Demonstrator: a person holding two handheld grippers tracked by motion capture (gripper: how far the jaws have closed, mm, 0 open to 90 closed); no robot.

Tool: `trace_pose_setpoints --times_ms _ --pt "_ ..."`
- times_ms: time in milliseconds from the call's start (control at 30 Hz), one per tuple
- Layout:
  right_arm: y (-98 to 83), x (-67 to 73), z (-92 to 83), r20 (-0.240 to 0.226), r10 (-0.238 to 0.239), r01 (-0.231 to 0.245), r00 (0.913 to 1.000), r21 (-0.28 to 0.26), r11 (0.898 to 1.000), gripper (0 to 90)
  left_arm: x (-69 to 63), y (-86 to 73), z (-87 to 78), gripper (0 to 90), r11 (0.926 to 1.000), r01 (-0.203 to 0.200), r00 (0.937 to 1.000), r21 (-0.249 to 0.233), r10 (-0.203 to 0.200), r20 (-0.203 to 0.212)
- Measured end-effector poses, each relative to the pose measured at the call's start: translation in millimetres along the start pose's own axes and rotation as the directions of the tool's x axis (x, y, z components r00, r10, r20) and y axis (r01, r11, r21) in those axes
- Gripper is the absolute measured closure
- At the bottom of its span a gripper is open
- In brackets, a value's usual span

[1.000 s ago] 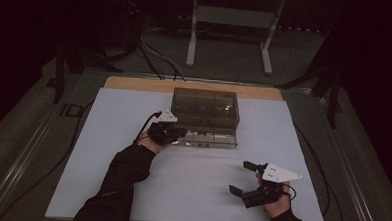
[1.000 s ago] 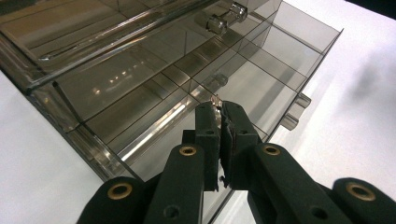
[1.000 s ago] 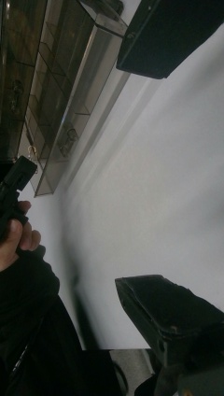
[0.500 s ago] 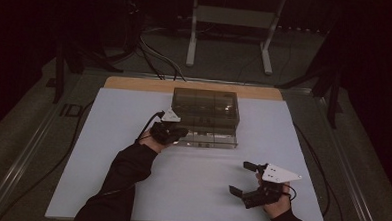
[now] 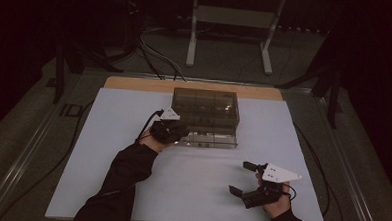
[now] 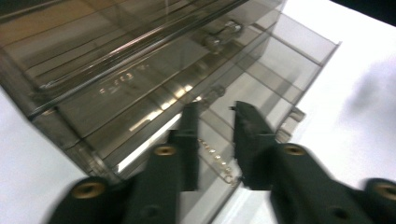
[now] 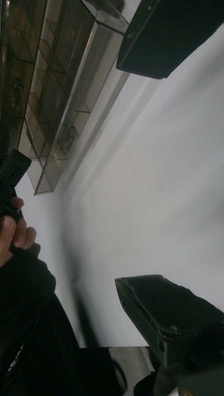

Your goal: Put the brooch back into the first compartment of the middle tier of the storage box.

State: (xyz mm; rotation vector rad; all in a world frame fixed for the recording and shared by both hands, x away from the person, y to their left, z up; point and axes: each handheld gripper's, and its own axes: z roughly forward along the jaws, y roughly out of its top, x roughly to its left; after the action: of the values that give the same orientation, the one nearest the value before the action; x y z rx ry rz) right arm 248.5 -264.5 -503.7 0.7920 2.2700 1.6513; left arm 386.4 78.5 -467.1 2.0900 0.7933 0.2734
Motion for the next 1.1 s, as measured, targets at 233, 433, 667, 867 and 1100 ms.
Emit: trace_pose_setpoints --times_ms 233,433,667,867,1100 --pt "0.1 0.1 0.1 -0.001 -0.002 0.002 1.0000 0.000 1.000 0.0 -5.1 4.8 -5.9 47.4 0.9999 0.011 0.9999 -0.008 -0.011 -0.007" --pt "0.2 -0.3 -0.1 0.000 0.000 0.000 1.0000 -0.002 1.000 0.0 -3.5 6.5 -12.7 38.7 0.9994 0.030 0.9995 -0.020 -0.030 0.011" --pt "0.5 -0.4 0.2 0.001 0.002 -0.002 1.0000 -0.003 1.000 0.0 -5.6 7.1 -18.1 30.1 0.9995 0.025 0.9996 -0.021 -0.024 0.012" --pt "0.4 -0.7 0.5 0.004 0.003 -0.003 1.0000 -0.002 1.000 0.0 -5.8 8.0 -24.6 22.4 0.9995 0.019 0.9998 -0.026 -0.018 0.007" --pt "0.2 -1.4 1.0 0.002 0.008 -0.008 1.0000 -0.002 1.000 0.0 -4.2 9.5 -32.1 13.2 0.9989 0.034 0.9991 -0.031 -0.034 0.024"
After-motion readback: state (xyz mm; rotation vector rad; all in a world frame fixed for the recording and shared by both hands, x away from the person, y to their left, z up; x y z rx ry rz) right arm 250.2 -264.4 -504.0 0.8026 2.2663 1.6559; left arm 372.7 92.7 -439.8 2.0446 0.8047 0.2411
